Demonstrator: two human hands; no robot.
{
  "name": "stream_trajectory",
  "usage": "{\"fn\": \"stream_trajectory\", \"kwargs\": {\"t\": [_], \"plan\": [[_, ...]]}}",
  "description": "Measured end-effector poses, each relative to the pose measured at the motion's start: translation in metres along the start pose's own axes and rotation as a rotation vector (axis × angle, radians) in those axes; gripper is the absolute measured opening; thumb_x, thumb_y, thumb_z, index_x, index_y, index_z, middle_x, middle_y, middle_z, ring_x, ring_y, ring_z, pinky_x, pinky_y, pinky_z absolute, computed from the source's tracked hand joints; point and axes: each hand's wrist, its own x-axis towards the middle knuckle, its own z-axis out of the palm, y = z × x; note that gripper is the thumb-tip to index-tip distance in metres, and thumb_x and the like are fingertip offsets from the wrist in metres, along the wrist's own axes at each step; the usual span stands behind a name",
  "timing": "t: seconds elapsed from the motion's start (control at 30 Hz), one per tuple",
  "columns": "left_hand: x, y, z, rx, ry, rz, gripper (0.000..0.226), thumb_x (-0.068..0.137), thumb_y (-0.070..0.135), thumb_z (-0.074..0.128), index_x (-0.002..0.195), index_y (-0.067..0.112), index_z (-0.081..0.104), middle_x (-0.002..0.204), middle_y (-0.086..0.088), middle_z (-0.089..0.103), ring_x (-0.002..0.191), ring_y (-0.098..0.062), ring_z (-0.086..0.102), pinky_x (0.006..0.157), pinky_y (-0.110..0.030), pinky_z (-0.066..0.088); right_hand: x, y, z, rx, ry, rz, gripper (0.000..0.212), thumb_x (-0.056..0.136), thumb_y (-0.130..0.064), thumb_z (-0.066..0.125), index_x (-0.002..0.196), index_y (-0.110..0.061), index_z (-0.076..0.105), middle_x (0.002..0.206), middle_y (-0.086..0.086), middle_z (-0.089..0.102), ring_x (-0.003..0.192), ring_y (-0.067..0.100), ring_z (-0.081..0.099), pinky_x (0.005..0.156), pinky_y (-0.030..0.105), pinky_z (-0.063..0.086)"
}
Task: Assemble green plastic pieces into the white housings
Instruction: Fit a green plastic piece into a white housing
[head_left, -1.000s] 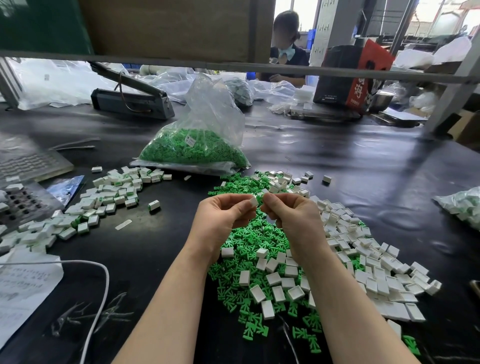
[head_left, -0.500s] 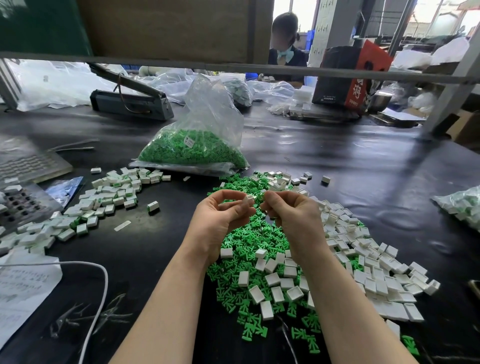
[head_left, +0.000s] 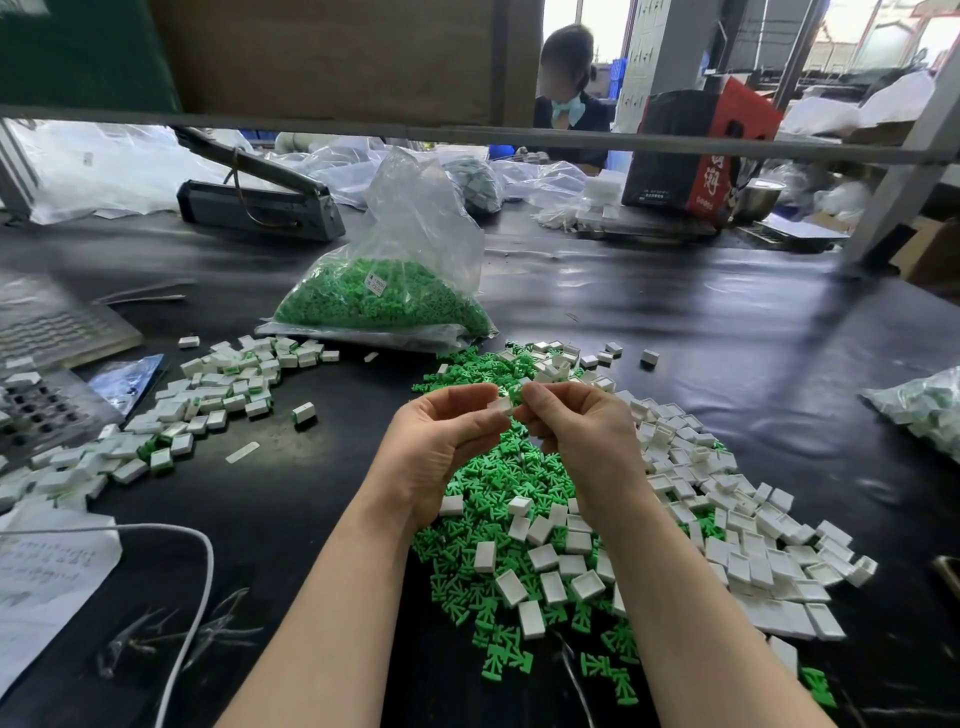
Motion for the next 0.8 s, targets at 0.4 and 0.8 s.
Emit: {"fn": "stream_trajectory", "kwargs": {"t": [0.4, 0.8], "plan": [[-0.0007, -0.0002, -0.0001, 0.036, 0.024, 0.004, 0.023, 0.061, 0.017, 0.081, 0.083, 0.011, 0.078, 0.081, -0.009, 0.075, 0.072, -0.014, 0.072, 0.06, -0.018, 0.055, -0.0024, -0.0009, -0.0009, -0.014, -0.018, -0.01, 0.012, 0.089, -0.021, 0.071, 0.086, -0.009, 0.071, 0.075, 0.005, 0.073, 0.06, 0.008, 0.059, 0.061, 0.026, 0.047], [-0.0018, 0.0021, 0.0, 0.043, 0.045, 0.027, 0.024, 0.057, 0.019, 0.083, 0.08, 0.012, 0.079, 0.082, -0.01, 0.075, 0.074, -0.016, 0.073, 0.06, -0.019, 0.056, -0.0038, -0.0037, -0.0005, 0.021, -0.021, -0.021, 0.009, 0.089, -0.018, 0.07, 0.086, -0.009, 0.071, 0.076, 0.007, 0.073, 0.059, 0.007, 0.061, 0.058, 0.023, 0.047]]}}
